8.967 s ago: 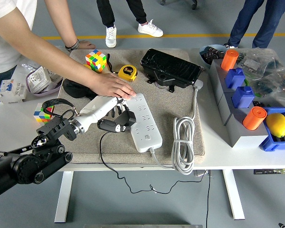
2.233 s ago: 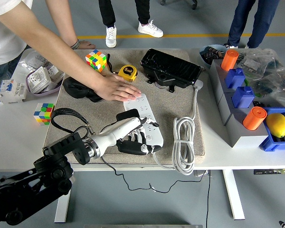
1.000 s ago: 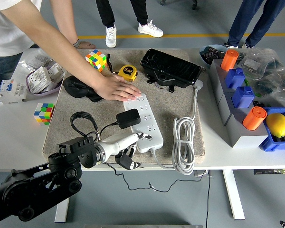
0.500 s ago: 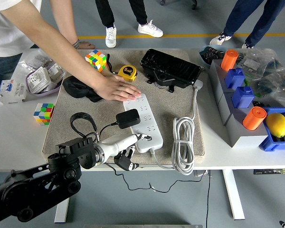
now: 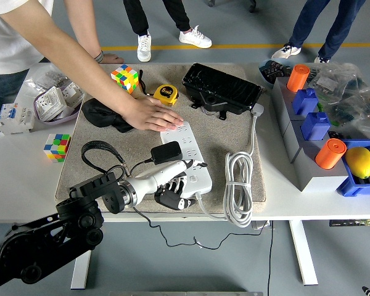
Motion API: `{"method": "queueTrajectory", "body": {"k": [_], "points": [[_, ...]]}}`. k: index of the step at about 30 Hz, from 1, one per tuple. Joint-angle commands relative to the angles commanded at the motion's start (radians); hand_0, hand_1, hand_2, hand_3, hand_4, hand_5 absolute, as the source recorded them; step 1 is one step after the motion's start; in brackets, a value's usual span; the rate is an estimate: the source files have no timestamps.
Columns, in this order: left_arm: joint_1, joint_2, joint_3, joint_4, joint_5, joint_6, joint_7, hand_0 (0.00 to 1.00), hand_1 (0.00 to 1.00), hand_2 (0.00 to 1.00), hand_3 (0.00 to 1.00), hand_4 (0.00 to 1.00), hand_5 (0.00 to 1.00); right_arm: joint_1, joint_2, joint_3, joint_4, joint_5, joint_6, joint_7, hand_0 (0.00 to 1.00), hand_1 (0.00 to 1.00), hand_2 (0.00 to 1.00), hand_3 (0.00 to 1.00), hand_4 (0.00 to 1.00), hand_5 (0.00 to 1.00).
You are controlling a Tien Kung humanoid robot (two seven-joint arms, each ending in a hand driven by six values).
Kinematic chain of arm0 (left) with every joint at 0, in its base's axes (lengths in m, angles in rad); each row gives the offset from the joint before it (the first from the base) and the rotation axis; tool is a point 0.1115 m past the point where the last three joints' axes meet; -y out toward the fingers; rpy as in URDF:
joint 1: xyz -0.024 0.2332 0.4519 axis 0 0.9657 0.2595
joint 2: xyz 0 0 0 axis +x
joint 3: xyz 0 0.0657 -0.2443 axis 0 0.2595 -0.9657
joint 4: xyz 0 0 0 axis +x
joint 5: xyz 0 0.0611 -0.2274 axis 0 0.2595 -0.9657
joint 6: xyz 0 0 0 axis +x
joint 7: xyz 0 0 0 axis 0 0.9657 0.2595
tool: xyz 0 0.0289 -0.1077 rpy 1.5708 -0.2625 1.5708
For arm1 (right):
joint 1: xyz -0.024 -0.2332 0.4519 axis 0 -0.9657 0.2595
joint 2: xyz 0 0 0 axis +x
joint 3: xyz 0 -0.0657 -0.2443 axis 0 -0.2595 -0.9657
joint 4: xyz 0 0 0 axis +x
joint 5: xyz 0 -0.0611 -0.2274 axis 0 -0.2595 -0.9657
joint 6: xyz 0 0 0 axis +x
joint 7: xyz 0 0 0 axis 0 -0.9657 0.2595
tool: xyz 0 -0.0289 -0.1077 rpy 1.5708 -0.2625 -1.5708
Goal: Put the plug near the board,insert it into the board,press the button,pull the plug out
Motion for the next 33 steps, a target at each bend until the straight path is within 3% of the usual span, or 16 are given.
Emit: {"method": "queueTrajectory", "body": {"k": [1, 2, 4, 7, 8, 12, 13, 14, 19, 20, 26, 33], "points": [[0.003, -0.001, 0.0, 0.008, -0.02, 0.029, -0.029, 0.109, 0.113, 0.222, 0.902, 0.795, 0.278, 0.0, 0.0, 0.0, 0.0, 0.0, 0.0, 0.0, 0.6, 0.598, 0.549, 0.549, 0.788, 0.28], [0.006, -0.002, -0.001, 0.015, -0.041, 0.061, -0.06, 0.233, 0.341, 0.487, 0.8, 0.849, 0.571, 0.001, 0.0, -0.001, 0.0, 0.0, 0.0, 0.0, 0.6, 0.599, 0.55, 0.549, 0.789, 0.28], [0.014, -0.005, -0.004, 0.035, -0.105, 0.128, -0.133, 0.233, 0.341, 0.487, 0.8, 0.849, 0.571, 0.002, 0.001, -0.001, -0.001, 0.0, 0.0, -0.001, 0.6, 0.599, 0.55, 0.549, 0.789, 0.28], [0.028, -0.014, -0.024, 0.065, -0.189, 0.194, -0.217, 0.233, 0.341, 0.487, 0.8, 0.849, 0.571, 0.003, 0.001, -0.001, -0.002, -0.001, 0.0, -0.001, 0.6, 0.599, 0.55, 0.549, 0.789, 0.28], [0.034, -0.018, -0.034, 0.077, -0.227, 0.215, -0.252, 0.533, 0.629, 0.653, 0.748, 0.866, 0.615, 0.004, 0.001, -0.001, -0.002, 0.0, 0.0, -0.001, 0.599, 0.599, 0.55, 0.549, 0.789, 0.28], [0.058, -0.038, -0.071, 0.122, -0.372, 0.273, -0.369, 0.533, 0.629, 0.653, 0.748, 0.866, 0.615, 0.004, 0.002, -0.004, -0.005, 0.002, 0.0, -0.002, 0.599, 0.599, 0.55, 0.549, 0.789, 0.28], [0.061, -0.04, -0.076, 0.128, -0.397, 0.28, -0.388, 0.533, 0.629, 0.653, 0.748, 0.866, 0.615, 0.004, 0.002, -0.005, -0.006, 0.002, 0.0, -0.002, 0.599, 0.599, 0.55, 0.549, 0.789, 0.28], [0.066, -0.044, -0.085, 0.14, -0.43, 0.287, -0.417, 0.764, 0.779, 0.781, 0.759, 0.869, 0.637, 0.005, 0.002, -0.006, -0.006, 0.003, 0.0, -0.002, 0.599, 0.6, 0.55, 0.549, 0.791, 0.283], [0.08, -0.05, -0.118, 0.176, -0.545, 0.301, -0.534, 0.764, 0.779, 0.781, 0.759, 0.869, 0.637, 0.006, 0.002, -0.009, -0.007, 0.005, 0.0, -0.002, 0.599, 0.6, 0.55, 0.549, 0.791, 0.283], [0.082, -0.051, -0.127, 0.185, -0.563, 0.302, -0.556, 0.846, 0.863, 0.885, 0.826, 0.898, 0.714, 0.006, 0.002, -0.01, -0.008, 0.006, 0.0, -0.002, 0.599, 0.599, 0.55, 0.549, 0.791, 0.284], [0.085, -0.053, -0.176, 0.23, -0.677, 0.299, -0.668, 0.849, 0.87, 0.913, 0.86, 0.888, 0.698, 0.01, 0.002, -0.02, -0.015, 0.016, 0.001, -0.002, 0.599, 0.599, 0.55, 0.549, 0.791, 0.284], [0.091, -0.045, -0.202, 0.247, -0.729, 0.297, -0.696, 0.851, 0.865, 0.904, 0.857, 0.894, 0.709, 0.009, -0.001, -0.028, -0.02, 0.022, 0.001, -0.003, 0.599, 0.599, 0.55, 0.549, 0.792, 0.286]]}}
